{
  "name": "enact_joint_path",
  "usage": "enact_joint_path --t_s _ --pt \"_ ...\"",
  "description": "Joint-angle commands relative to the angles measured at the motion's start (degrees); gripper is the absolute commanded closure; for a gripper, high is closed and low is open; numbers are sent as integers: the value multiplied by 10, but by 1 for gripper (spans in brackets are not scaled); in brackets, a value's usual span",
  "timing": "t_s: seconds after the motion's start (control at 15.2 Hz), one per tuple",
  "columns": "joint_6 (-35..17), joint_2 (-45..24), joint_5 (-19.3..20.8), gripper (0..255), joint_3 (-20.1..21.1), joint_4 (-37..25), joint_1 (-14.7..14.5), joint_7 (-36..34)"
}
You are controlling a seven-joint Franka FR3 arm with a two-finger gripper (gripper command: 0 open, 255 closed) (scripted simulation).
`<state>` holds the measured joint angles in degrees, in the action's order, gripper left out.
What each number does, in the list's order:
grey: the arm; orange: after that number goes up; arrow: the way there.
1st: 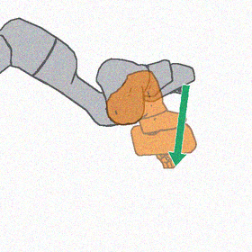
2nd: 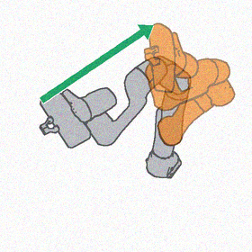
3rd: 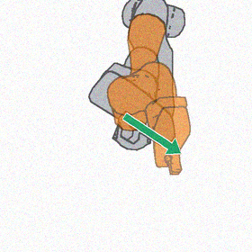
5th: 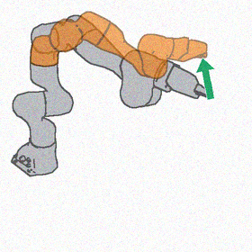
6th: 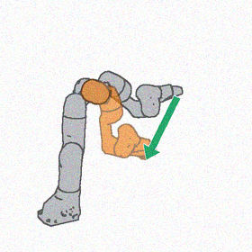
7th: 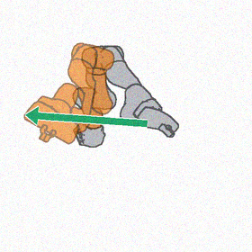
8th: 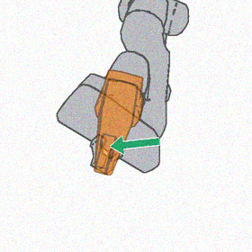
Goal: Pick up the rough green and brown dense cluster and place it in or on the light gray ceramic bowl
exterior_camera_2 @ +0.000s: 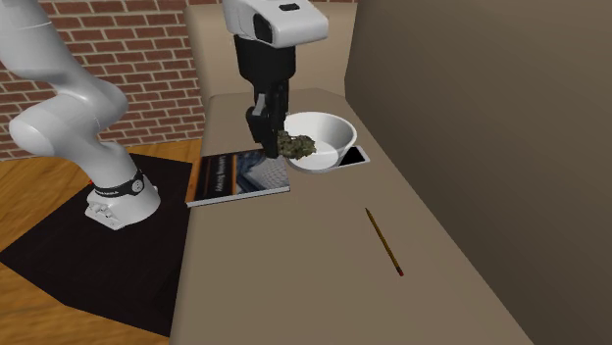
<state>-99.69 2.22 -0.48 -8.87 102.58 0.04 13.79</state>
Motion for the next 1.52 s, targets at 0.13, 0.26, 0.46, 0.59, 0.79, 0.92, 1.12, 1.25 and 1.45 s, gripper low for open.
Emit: enact_joint_path --t_s 0.13,0.26,0.46,0.59,0.79,0.92,1.12,1.25,1.45 --pt "3 1 -2 255 30 -2 -28 -58" --pt "4 -3 -3 255 44 -8 -41 -85" --pt "7 -13 -4 255 65 -21 -60 -124" --pt "9 -23 -5 255 78 -34 -73 -151" --pt "14 -41 -5 255 97 -58 -93 -190" --pt "17 -53 -4 255 107 -74 -103 -210" --pt "-6 -52 -5 255 107 -49 -103 -210" --pt "-22 -52 -5 255 107 -33 -103 -210" --pt "-45 -53 -5 255 107 -11 -104 -210"
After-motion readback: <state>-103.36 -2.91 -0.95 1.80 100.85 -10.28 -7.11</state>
